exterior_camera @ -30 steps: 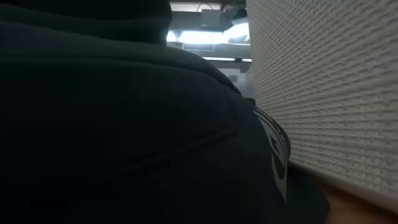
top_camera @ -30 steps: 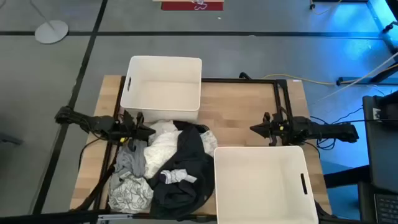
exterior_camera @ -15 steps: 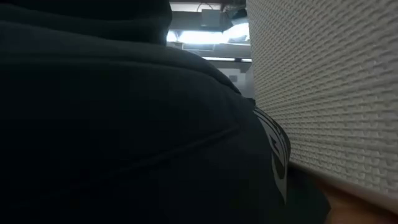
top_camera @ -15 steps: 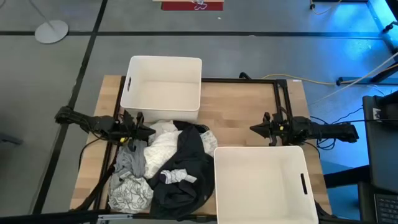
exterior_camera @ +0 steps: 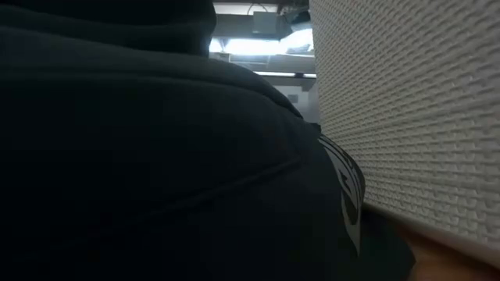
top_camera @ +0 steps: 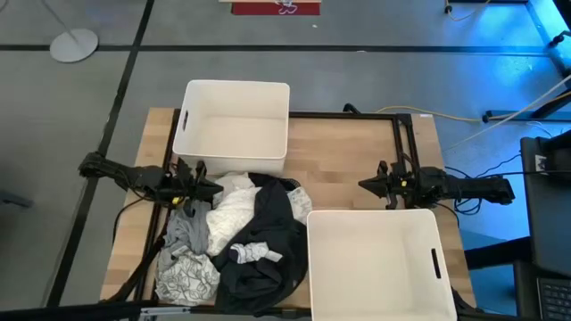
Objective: Sort clothes
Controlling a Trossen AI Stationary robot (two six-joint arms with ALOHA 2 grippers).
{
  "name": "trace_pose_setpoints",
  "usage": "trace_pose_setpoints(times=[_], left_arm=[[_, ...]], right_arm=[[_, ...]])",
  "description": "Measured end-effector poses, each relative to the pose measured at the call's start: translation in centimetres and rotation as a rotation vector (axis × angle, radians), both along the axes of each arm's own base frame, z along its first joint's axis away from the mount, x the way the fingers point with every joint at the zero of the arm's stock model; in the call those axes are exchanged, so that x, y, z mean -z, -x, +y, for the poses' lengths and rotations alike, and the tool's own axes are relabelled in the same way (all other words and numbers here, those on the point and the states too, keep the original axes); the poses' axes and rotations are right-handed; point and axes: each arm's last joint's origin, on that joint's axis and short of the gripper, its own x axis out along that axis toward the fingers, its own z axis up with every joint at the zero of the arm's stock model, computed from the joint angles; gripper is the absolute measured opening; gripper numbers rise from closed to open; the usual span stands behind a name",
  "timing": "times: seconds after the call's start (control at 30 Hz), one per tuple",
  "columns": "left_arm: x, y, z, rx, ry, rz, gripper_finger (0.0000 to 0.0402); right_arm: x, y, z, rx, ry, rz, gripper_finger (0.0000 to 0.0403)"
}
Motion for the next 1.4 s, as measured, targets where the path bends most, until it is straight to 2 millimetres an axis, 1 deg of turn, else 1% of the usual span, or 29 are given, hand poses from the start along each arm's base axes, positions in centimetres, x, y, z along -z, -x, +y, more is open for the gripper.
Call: trace_pose_setpoints(times=[1.13, 1.3, 1.4], left_arm=[[0.0, 0.0, 0.0, 0.0, 0.0, 0.0, 0.0005], [0.0, 0.0, 0.0, -0.004, -0.084, 0.002, 0.0005], [0.0, 0.0, 0.0, -0.005, -0.101, 0.002, 0.0005]], right_arm=[[-0.08, 0.0, -0.02, 0.006, 0.0, -0.009, 0.0003], [-0.29, -0.02, -0.18, 0.064, -0.003, -0.041, 0.0003], [-0.31, -0.02, -0.22, 0.077, -0.003, -0.043, 0.0003]])
